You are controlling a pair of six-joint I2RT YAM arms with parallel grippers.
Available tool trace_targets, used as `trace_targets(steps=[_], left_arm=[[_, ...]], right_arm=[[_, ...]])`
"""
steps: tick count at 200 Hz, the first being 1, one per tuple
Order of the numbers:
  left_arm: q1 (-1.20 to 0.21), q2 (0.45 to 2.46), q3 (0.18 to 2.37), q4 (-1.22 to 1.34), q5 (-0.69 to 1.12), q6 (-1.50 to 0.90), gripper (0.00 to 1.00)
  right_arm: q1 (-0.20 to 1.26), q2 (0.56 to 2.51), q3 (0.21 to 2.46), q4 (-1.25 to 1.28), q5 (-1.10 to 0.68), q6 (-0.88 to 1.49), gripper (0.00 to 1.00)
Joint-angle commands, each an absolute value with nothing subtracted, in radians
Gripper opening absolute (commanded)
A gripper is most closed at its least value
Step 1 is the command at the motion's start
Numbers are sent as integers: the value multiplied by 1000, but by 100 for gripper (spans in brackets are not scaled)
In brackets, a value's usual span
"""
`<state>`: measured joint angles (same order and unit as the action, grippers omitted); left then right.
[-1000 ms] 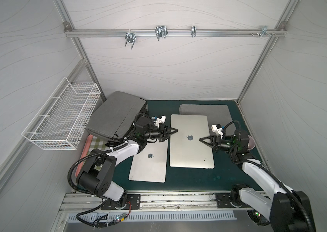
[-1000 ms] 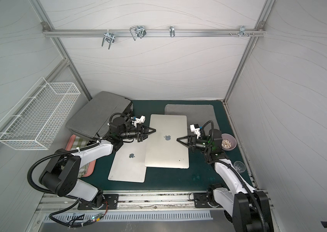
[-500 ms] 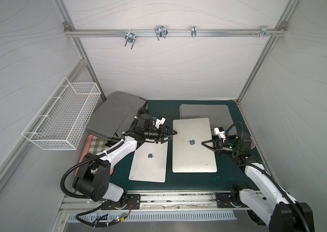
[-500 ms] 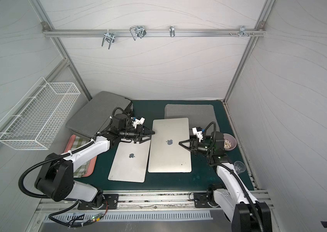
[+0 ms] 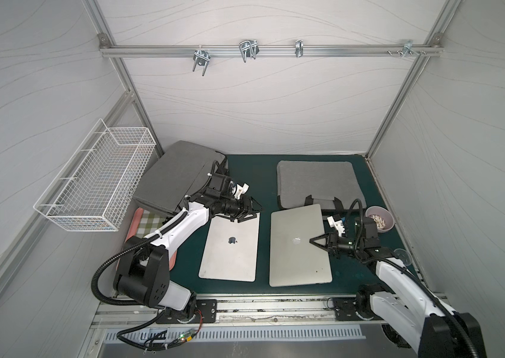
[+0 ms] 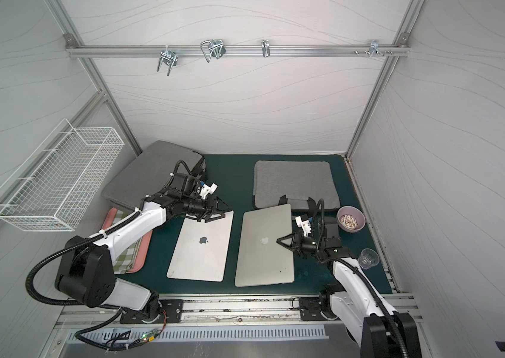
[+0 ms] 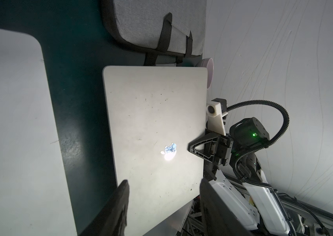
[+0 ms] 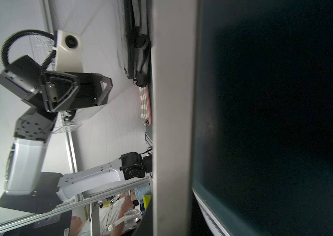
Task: Open the zippered laptop bag and take out the laptop
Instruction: Place the laptop at the center of the board.
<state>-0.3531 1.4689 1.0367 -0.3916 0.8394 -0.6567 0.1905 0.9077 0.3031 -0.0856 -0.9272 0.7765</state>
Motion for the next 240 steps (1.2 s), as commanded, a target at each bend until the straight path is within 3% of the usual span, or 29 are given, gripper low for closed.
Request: trace_targets(steps=[1, 145, 159, 170, 210, 240], left_arm=[[-342, 1460, 1059, -418, 822, -608, 56], [-324, 1430, 1029, -427, 837, -611, 56], [-324, 1429, 1021, -425, 838, -614, 56], [-324, 1427, 1016, -415, 841, -621, 56], [-324, 1421, 1020, -431, 844, -613, 56], [-323, 1423, 1021, -439, 850, -607, 56]], right_arm=[[222, 940, 290, 128, -969, 768, 0], [365, 1300, 211, 604, -825, 886, 0], [378, 1318, 208, 622, -809, 886, 18], [389, 1326, 218, 599, -797, 870, 26], [388, 1288, 235, 464, -774, 798, 31], [386, 1232, 261, 305, -731, 721, 44]])
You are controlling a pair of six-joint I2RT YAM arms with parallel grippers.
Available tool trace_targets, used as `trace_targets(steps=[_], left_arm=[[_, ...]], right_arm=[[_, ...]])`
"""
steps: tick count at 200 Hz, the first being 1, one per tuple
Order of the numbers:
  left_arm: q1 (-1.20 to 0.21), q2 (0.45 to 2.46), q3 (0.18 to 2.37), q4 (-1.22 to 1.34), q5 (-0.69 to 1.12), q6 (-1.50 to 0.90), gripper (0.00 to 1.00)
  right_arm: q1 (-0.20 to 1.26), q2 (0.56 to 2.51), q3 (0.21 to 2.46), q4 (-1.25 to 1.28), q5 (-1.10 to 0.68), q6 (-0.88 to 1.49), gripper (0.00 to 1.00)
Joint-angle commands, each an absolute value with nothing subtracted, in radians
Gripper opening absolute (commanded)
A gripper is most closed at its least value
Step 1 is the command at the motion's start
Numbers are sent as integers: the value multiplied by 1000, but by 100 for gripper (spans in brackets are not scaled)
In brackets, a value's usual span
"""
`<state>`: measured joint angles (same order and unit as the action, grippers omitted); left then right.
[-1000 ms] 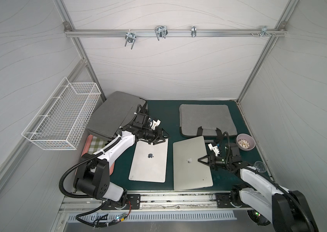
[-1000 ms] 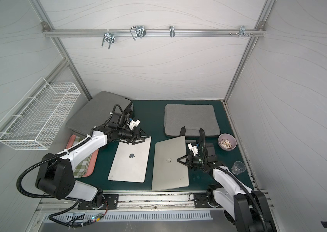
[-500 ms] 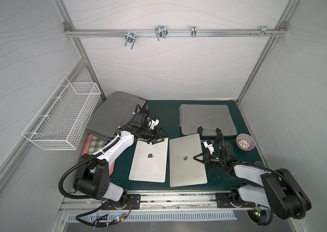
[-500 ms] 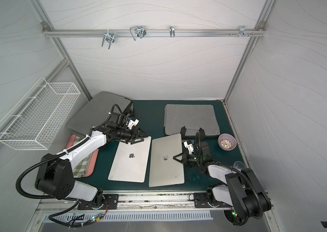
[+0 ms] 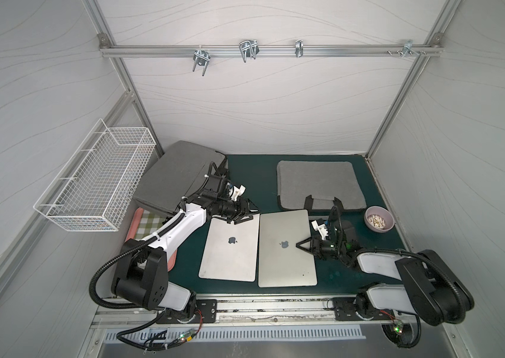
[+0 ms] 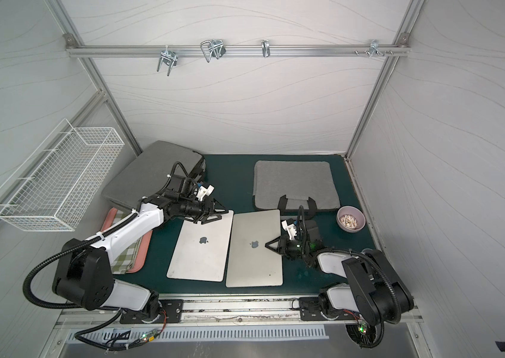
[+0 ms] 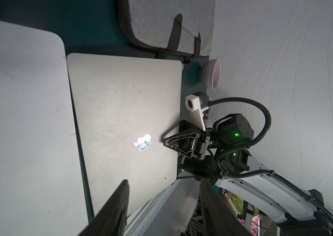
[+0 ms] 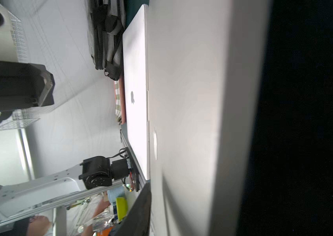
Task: Open the zippered laptop bag and take out the laptop
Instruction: Place the laptop at the center of the board.
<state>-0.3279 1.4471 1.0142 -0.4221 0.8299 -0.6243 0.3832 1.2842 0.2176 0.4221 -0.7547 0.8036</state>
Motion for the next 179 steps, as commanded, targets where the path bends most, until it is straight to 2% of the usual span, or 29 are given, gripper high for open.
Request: trace_targets(steps=[1, 39, 112, 133, 162, 179], left_arm=[[-323, 1422, 1020, -439, 851, -606, 56], [-322, 1430, 1031, -448, 857, -598, 56], [-324, 1424, 1037, -465, 856, -584, 56], [-323, 1420, 1037, -454, 850, -597, 56], [-325, 1424, 1028, -425, 851, -622, 56], [-332, 1426, 1027, -410, 849, -632, 56]], right_arm=[[385, 1231, 262, 302, -730, 720, 44], [360, 1232, 288, 219, -712, 685, 56], [275, 1236, 375, -27, -670, 533, 68], [236, 1227, 404, -95, -642, 488, 75], [179, 1210, 441, -152, -594, 488, 90], [139, 1211, 480, -168, -565, 486, 92]])
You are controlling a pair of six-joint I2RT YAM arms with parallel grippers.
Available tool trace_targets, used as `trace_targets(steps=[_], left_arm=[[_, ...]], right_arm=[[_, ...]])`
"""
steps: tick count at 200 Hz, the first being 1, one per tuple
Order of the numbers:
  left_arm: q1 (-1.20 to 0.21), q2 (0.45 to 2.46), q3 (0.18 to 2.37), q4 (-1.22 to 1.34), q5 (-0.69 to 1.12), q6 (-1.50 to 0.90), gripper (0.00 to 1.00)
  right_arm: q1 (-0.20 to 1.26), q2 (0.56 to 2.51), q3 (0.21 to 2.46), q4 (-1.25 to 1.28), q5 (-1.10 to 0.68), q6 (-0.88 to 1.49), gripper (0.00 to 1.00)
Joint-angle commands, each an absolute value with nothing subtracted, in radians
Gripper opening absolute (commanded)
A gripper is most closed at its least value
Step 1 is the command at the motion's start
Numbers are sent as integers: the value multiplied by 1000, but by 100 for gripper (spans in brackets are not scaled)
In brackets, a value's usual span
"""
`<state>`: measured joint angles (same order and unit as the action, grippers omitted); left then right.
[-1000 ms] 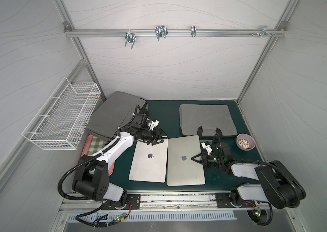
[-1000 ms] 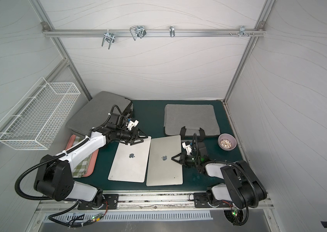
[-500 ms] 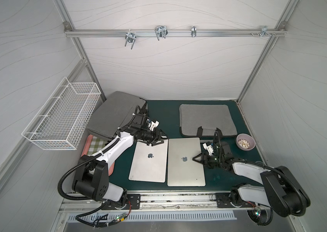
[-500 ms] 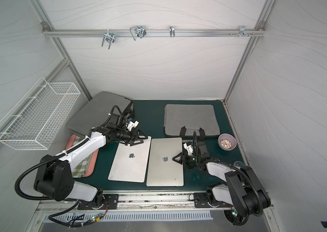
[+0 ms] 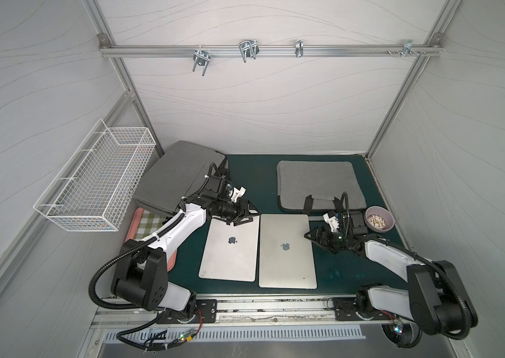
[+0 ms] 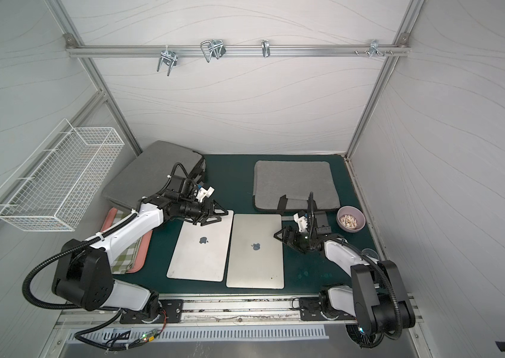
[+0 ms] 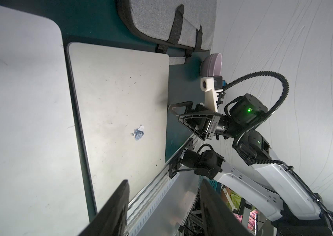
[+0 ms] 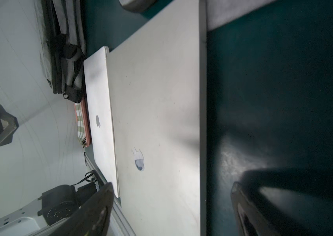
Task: Open the zippered laptop bag and take out the laptop
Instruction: Place the laptop at the center of the board, then pick up the zippered laptop bag from the center of the board.
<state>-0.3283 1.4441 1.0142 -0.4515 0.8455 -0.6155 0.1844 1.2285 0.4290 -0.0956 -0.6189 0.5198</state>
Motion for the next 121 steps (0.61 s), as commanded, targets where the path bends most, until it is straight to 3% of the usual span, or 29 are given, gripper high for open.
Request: trace_targets(steps=[1, 48, 121], left_arm=[[-332, 1427, 1028, -411, 848, -632, 56], [-366, 1469, 1060, -381, 801, -655, 56], [-396, 1565, 1122, -344, 765, -666, 55]], right_arm=[[138, 1211, 482, -169, -561, 488, 92], [74, 1316, 607, -116, -478, 575, 92], [66, 1605, 718, 38, -481, 800, 84]])
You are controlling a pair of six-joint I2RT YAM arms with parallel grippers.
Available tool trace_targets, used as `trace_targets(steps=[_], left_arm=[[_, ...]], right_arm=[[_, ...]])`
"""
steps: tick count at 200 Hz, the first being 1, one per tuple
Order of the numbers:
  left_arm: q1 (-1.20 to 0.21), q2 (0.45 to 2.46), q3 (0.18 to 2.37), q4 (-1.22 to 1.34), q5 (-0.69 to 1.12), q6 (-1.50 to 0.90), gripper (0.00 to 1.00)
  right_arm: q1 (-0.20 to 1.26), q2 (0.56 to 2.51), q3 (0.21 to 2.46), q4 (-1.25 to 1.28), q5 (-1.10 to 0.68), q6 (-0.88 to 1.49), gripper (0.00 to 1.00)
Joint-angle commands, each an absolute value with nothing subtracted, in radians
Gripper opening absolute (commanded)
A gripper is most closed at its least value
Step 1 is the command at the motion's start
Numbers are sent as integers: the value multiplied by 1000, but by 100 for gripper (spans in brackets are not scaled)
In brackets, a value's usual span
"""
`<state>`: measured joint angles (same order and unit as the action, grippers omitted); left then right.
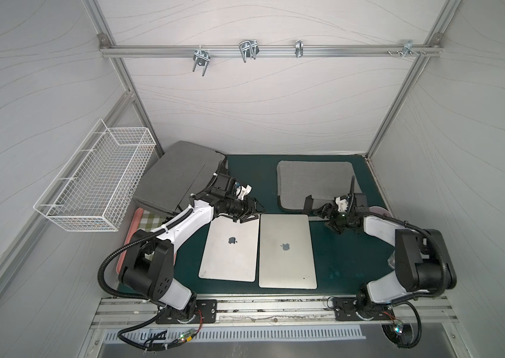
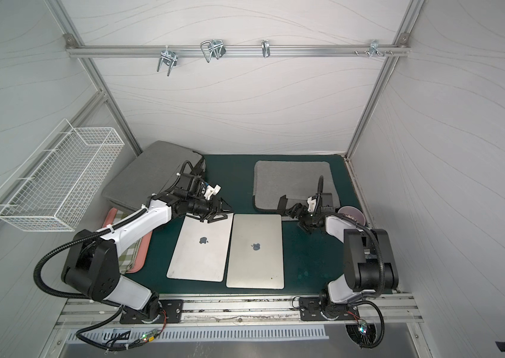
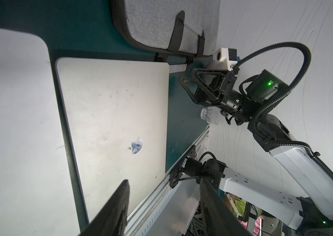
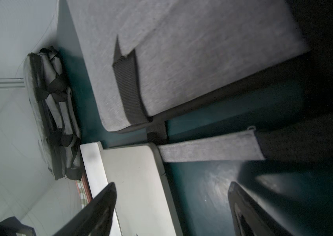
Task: Open the zippered laptop bag and take out the laptop
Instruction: Pick up the zippered laptop bag from the center of the board.
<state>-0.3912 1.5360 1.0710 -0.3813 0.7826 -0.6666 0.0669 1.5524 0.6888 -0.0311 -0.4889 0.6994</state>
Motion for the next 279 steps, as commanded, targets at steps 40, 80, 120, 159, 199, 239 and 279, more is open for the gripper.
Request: trace_targets(steps=[40, 80, 120, 159, 199, 239, 279], left_arm=[[-398, 1595, 1129, -327, 765, -664, 55], [-398, 1608, 1125, -322, 768, -659, 55], [-399, 1622, 1110, -303, 772, -666, 55], [-398, 1638, 1116, -298, 770, -670, 54], [-398, 1673, 1152, -318, 764, -650, 54], [-399, 1715, 1221, -372, 719, -606, 54], [-402, 1799, 1353, -419, 597, -584, 54]], right_arm=[[82, 1719, 726, 217, -450, 940, 84], [89, 1768, 744, 400, -417, 1038, 81], [78, 1813, 776, 488, -402, 1143, 70], [91, 1845, 803, 532, -407, 1183, 51], [72, 1852, 811, 543, -426, 1190, 30], [69, 1812, 834, 486, -452, 1138, 1], [73, 1738, 825, 417, -511, 1117, 0]])
